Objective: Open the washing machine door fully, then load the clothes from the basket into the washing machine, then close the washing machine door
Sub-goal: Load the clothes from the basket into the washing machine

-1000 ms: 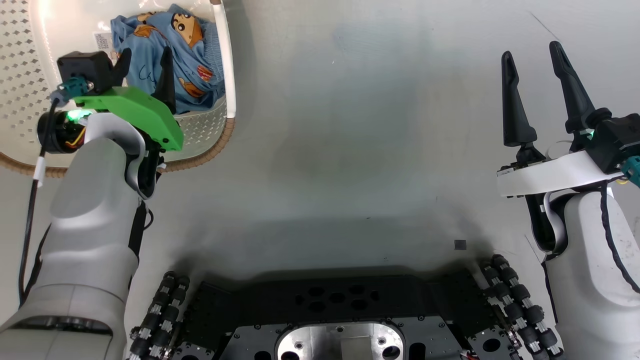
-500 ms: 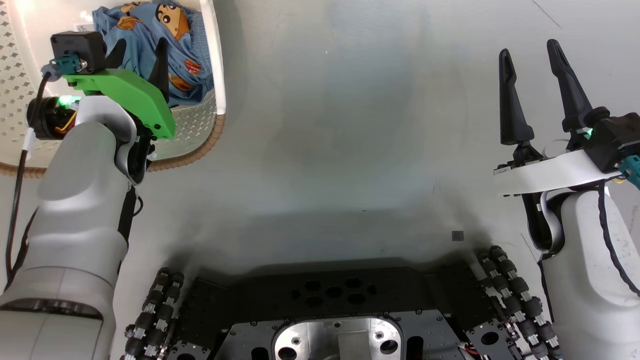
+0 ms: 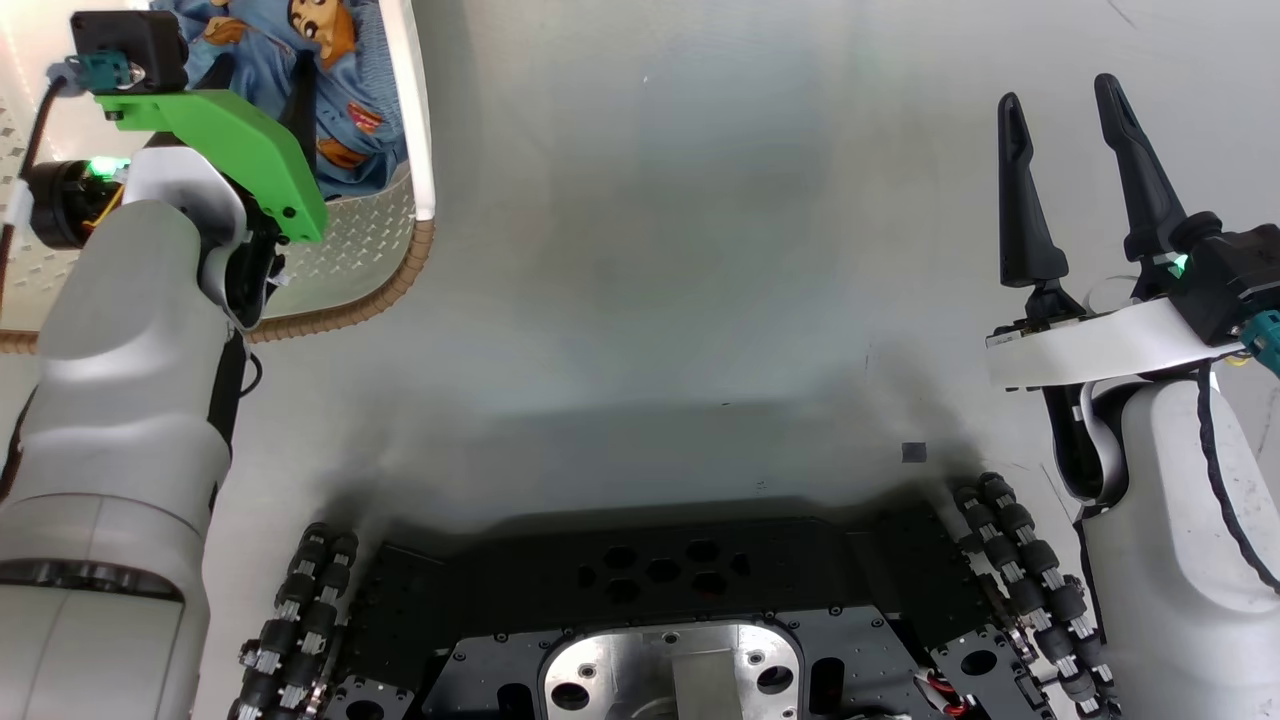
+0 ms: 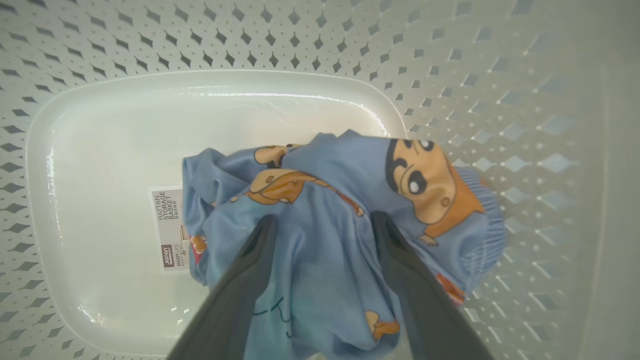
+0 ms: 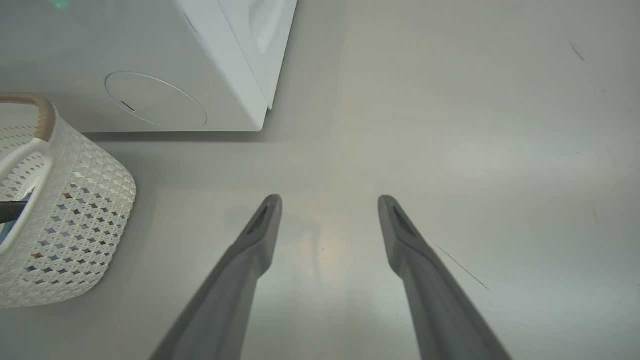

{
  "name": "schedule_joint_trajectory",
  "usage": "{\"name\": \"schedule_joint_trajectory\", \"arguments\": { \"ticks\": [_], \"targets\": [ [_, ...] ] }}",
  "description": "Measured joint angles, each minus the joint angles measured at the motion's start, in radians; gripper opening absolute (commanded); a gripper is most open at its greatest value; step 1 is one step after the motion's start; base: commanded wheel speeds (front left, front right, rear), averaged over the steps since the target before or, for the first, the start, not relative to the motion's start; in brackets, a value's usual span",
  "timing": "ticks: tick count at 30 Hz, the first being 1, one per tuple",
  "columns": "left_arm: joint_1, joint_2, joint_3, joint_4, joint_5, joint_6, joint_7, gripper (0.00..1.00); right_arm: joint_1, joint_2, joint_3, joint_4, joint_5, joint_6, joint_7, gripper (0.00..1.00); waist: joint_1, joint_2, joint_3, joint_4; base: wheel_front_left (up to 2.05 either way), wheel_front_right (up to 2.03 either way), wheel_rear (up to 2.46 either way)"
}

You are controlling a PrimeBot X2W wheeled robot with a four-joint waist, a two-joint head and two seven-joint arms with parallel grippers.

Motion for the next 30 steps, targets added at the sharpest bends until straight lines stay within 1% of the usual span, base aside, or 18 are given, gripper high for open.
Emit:
{"name": "schedule_joint_trajectory", "arguments": {
  "ticks": [4, 5, 16, 21, 22, 23, 24, 30],
  "targets": [
    [-0.02, 0.006, 0.001, 0.023, -0.023, 0.0, 0.023, 1.0, 0.0, 0.001, 0.0, 0.0, 0.001, -0.001, 0.0, 1.0, 0.0, 0.0, 0.011, -0.003, 0.0, 0.0, 0.0],
    [-0.025, 0.005, -0.001, 0.03, -0.023, 0.0, 0.029, 1.0, 0.0, 0.002, 0.0, 0.0, 0.001, -0.007, 0.0, 1.0, 0.0, 0.0, 0.012, -0.004, 0.0, 0.0, 0.0],
    [-0.095, 0.016, -0.012, 0.095, -0.021, 0.0, 0.101, 1.0, 0.001, 0.004, -0.001, -0.002, 0.003, -0.008, 0.0, 1.0, 0.0, 0.0, 0.019, -0.01, 0.0, 0.0, 0.0],
    [-0.099, 0.019, -0.031, 0.128, -0.012, 0.0, 0.128, 0.99, 0.001, 0.004, -0.001, -0.002, 0.003, -0.008, 0.0, 1.0, 0.0, 0.0, 0.018, -0.014, 0.0, 0.0, 0.0],
    [-0.102, 0.019, -0.034, 0.131, -0.007, 0.0, 0.128, 0.64, 0.001, 0.004, -0.001, -0.002, 0.003, -0.008, 0.0, 1.0, 0.0, 0.0, 0.017, -0.015, 0.0, 0.0, 0.0],
    [-0.104, 0.019, -0.034, 0.131, -0.004, 0.0, 0.127, 0.35, 0.001, 0.004, -0.001, -0.002, 0.003, -0.008, 0.0, 1.0, 0.0, 0.0, 0.016, -0.015, 0.0, 0.0, 0.0],
    [-0.108, 0.019, -0.033, 0.131, -0.004, 0.0, 0.123, 0.0, 0.001, 0.004, -0.001, -0.002, 0.003, -0.008, 0.0, 1.0, 0.0, 0.0, 0.015, -0.016, 0.0, 0.0, 0.0],
    [-0.114, 0.013, -0.035, 0.131, -0.004, 0.0, 0.096, 0.0, 0.0, 0.005, -0.008, -0.005, 0.003, -0.008, 0.0, 1.0, 0.0, 0.0, 0.008, -0.015, 0.0, 0.0, 0.0]
  ]
}}
